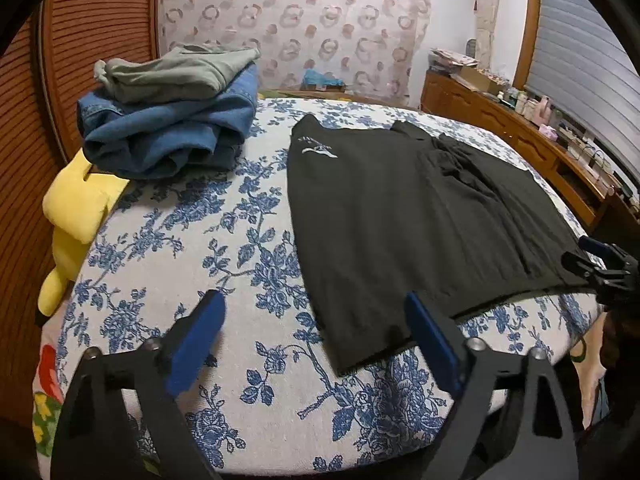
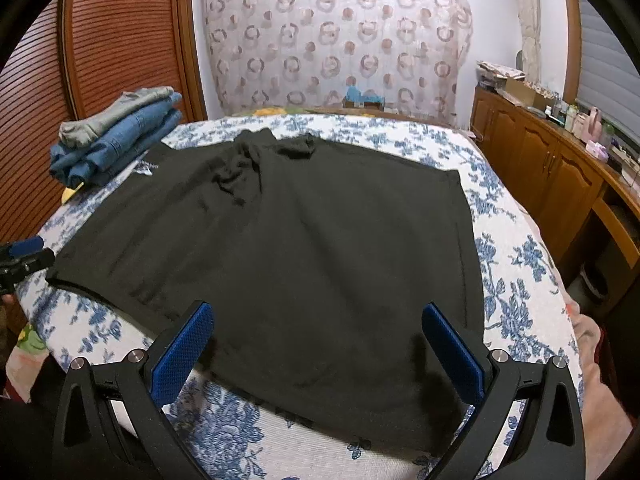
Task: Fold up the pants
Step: 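Lower both tools toward the black garment's edge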
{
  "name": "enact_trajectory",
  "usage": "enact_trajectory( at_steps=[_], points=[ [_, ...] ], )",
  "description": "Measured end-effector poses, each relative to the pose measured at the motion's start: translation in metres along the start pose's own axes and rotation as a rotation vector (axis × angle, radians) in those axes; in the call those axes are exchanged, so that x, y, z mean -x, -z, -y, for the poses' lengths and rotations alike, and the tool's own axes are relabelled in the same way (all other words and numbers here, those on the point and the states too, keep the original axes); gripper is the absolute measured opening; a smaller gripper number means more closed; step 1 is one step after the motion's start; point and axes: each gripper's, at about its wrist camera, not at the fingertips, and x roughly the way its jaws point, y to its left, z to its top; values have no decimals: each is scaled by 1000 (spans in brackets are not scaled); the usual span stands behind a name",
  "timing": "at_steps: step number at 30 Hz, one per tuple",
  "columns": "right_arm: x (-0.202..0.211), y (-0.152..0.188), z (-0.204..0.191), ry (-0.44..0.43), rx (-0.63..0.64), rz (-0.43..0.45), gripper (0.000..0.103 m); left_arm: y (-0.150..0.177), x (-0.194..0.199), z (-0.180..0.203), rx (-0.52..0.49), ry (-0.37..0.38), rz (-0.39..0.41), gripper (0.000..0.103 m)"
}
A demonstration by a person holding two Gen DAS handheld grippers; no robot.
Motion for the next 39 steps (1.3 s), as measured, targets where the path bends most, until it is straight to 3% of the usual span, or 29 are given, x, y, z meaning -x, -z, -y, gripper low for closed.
enact_trajectory(
  at_steps=[5, 9, 20, 26, 27, 30, 33, 39],
  points=[
    [15, 7, -8, 1, -4, -22, 103, 8, -1, 1, -10, 35, -23, 55],
    [27, 11, -16, 14, 11, -26, 103, 12, 0, 4, -27, 39, -16, 43],
    [44, 18, -27, 10, 7, -11, 103, 16, 2, 14, -57, 32, -7, 41],
    [38, 18, -21, 4, 8, -4, 103, 18, 4, 16, -52, 55, 1, 28],
    [43, 20, -23, 4, 9, -3, 103, 18, 4, 16, -50, 64, 0, 19],
    [31, 14, -13, -1, 8, -1, 103, 18, 5, 18, -50, 73, 0, 9],
    [30, 13, -12, -3, 9, -3, 102, 15, 8, 17, -32, 88, 9, 6],
    [12, -2, 2, -4, 7, 0, 89, 8, 23, 20, -29, 121, 52, 5]
  ],
)
